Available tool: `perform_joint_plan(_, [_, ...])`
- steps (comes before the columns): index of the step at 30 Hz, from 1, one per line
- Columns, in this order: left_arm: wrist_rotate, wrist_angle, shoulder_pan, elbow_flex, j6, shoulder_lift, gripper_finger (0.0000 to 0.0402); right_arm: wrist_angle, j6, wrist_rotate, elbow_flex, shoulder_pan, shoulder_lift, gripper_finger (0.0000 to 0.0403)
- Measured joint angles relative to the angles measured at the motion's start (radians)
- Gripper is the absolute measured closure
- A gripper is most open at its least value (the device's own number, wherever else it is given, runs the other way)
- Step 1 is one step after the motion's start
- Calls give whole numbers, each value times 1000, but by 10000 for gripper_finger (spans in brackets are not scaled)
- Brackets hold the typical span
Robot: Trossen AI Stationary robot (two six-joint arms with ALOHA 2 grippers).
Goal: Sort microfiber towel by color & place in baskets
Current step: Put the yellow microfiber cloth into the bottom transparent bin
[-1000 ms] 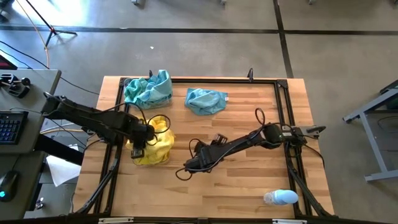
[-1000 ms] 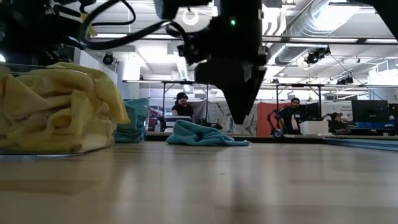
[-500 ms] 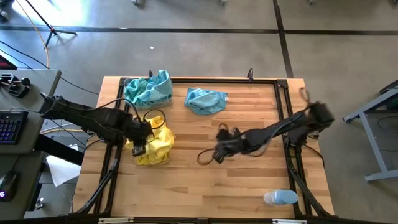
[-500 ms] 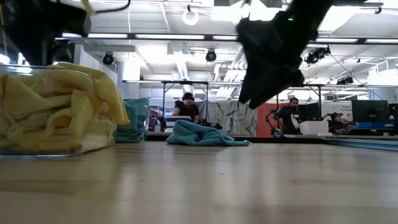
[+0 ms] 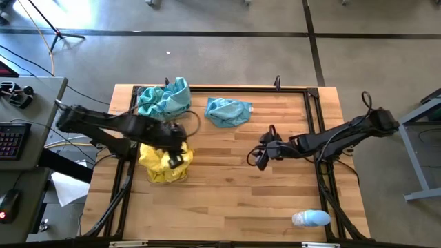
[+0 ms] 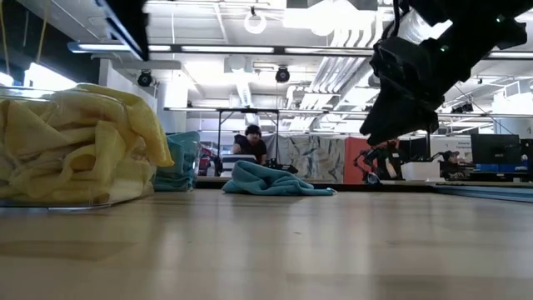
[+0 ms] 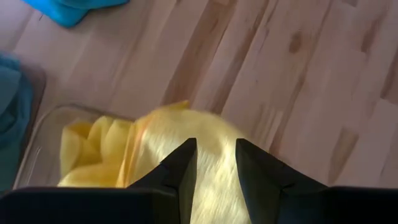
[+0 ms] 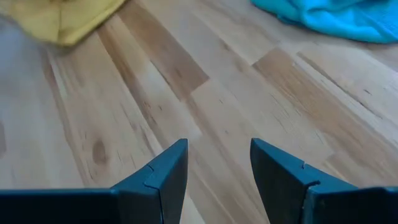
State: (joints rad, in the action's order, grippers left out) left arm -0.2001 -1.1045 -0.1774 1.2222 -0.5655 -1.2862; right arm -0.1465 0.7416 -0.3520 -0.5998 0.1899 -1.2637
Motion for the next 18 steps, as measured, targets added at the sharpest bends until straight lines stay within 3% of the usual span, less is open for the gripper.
perform_joint_plan(5, [20, -91, 31, 144, -37, -200, 303, -5, -103, 54, 9, -23, 5, 234])
perform_joint_plan(10, [55, -288, 50, 256, -198, -366, 303, -6, -207, 73, 9, -29, 5, 234])
perform_joint_plan(18, [116, -313, 54, 272, -423, -462, 303, -46, -281, 94, 9, -29, 5, 234])
